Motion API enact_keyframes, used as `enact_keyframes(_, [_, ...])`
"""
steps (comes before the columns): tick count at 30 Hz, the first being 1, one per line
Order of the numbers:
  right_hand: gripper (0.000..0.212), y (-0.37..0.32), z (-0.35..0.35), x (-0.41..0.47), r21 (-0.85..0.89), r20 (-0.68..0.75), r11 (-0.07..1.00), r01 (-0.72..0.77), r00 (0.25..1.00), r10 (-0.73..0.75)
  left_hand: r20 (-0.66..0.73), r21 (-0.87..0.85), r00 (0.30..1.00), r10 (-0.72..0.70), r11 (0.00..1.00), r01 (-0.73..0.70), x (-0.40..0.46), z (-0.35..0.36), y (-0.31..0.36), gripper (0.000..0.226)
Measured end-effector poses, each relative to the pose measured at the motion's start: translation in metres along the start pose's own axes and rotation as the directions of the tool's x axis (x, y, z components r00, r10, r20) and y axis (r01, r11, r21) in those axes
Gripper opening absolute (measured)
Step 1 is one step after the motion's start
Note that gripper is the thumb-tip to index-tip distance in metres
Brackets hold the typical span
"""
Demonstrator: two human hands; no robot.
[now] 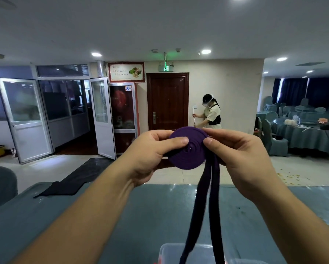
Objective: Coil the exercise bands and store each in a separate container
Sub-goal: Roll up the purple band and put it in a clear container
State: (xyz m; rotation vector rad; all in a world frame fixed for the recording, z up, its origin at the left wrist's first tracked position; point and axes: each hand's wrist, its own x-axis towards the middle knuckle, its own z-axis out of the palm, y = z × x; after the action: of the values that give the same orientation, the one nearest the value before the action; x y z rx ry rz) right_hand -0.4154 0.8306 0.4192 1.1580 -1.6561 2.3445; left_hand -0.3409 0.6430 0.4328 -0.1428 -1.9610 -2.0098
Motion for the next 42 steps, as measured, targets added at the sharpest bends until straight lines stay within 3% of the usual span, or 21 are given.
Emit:
enact_keyframes(6, [0.036, 0.003, 0.006, -0.003, 0.038, -0.058, 0.998, 0.058, 0.997, -0.056, -0.044, -0.242, 0.999, 0.009, 0.97, -0.019, 0.001, 0.01, -0.012, 0.042])
enact_keyframes(12, [0.036, 0.004, -0.002, -0.003, 0.022, -0.003, 1.0, -0.015, 1.0, 0.015, 0.039, 0.02, 0.999, -0.006, 1.0, 0.006, 0.0, 0.0, -0.001, 0.043])
enact_keyframes(18, [0.038, 0.01, 0.001, -0.005, 0.086, -0.099, 0.995, 0.042, 0.994, -0.033, -0.004, -0.164, 1.0, 0.011, 0.986, -0.011, -0.001, 0.009, -0.013, 0.043])
enact_keyframes(23, [0.028, 0.006, -0.002, -0.009, -0.002, -0.03, 1.0, 0.009, 1.0, -0.009, 0.056, 0.039, 0.998, -0.034, 0.999, 0.032, -0.005, 0.005, -0.006, 0.037])
enact_keyframes(31, [0.037, 0.008, -0.001, -0.008, 0.048, -0.023, 0.999, -0.019, 1.0, 0.02, -0.023, -0.084, 1.0, -0.003, 0.996, 0.001, -0.004, 0.01, -0.015, 0.045])
enact_keyframes(36, [0.029, 0.005, -0.003, -0.007, 0.036, 0.004, 0.999, -0.027, 1.0, 0.027, 0.002, 0.042, 1.0, -0.006, 0.999, 0.006, -0.006, 0.003, -0.009, 0.037])
enact_keyframes(42, [0.044, 0.012, 0.003, -0.008, 0.086, -0.077, 0.996, 0.014, 0.997, -0.007, -0.073, -0.207, 0.997, 0.038, 0.977, -0.053, -0.003, 0.009, -0.018, 0.043])
